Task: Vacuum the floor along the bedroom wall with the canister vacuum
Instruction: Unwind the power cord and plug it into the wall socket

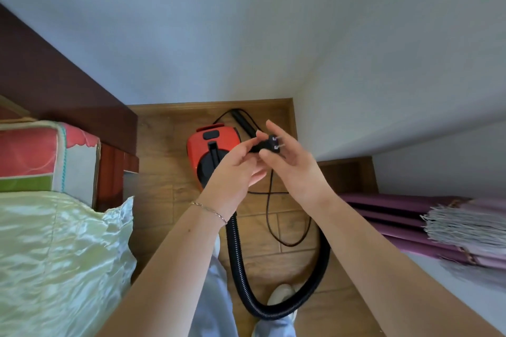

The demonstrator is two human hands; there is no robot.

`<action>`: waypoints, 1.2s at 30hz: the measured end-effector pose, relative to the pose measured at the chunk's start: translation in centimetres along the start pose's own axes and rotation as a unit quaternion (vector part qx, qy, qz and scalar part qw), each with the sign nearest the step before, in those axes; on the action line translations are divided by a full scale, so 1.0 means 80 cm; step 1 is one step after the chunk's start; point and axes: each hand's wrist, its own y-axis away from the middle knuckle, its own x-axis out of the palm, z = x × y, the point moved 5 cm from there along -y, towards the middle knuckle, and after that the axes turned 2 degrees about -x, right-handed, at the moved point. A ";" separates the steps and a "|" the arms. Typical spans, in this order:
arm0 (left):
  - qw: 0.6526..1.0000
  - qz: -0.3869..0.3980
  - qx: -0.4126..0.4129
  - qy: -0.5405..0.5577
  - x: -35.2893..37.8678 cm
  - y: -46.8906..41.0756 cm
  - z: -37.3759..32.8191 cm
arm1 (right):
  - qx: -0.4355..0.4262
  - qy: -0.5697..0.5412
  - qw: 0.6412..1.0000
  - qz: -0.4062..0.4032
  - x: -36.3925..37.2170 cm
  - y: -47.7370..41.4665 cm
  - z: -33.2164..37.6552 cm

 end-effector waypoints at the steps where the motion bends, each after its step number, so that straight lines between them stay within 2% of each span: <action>1: 0.999 0.013 0.010 -0.039 0.002 0.000 -0.006 | 0.002 -0.007 1.000 -0.028 -0.001 -0.005 0.005; 2: 0.994 0.016 0.029 -0.105 0.002 0.000 -0.011 | 0.001 -0.002 0.998 -0.058 -0.003 -0.009 0.008; 4: 0.967 -0.030 0.087 -0.238 -0.009 -0.006 -0.022 | 0.004 -0.007 0.996 -0.089 -0.006 -0.018 0.013; 6: 0.931 -0.073 0.140 -0.330 -0.025 -0.014 -0.033 | 0.003 -0.033 0.996 -0.083 -0.005 -0.028 0.023; 8: 0.911 -0.067 0.170 -0.369 -0.034 -0.021 -0.042 | -0.012 -0.051 0.997 -0.059 0.000 -0.039 0.041; 9: 0.912 -0.058 0.167 -0.371 -0.037 -0.024 -0.043 | -0.020 -0.067 0.997 -0.045 0.003 -0.044 0.052; 12: 0.935 -0.021 0.087 -0.342 -0.039 -0.022 -0.042 | -0.028 -0.149 0.988 -0.027 0.010 -0.060 0.089; 15: 0.966 0.003 0.091 -0.242 -0.043 -0.017 -0.048 | -0.035 -0.163 0.985 -0.047 0.010 -0.082 0.123; 17: 0.977 -0.008 0.104 -0.186 -0.049 -0.018 -0.054 | -0.021 -0.154 0.987 -0.046 0.016 -0.097 0.135; 20: 0.975 -0.034 0.111 -0.192 -0.053 -0.024 -0.054 | 0.020 -0.144 0.989 -0.040 0.033 -0.119 0.138; 25: 0.982 -0.076 0.112 -0.129 -0.065 -0.039 -0.067 | 0.049 -0.145 0.988 -0.026 0.056 -0.155 0.147; 31: 0.987 -0.073 0.116 -0.085 -0.074 -0.064 -0.101 | 0.041 -0.091 0.994 -0.047 0.064 -0.200 0.166; 36: 0.980 -0.035 0.140 -0.138 -0.074 -0.085 -0.128 | 0.011 -0.077 0.993 -0.086 0.054 -0.232 0.194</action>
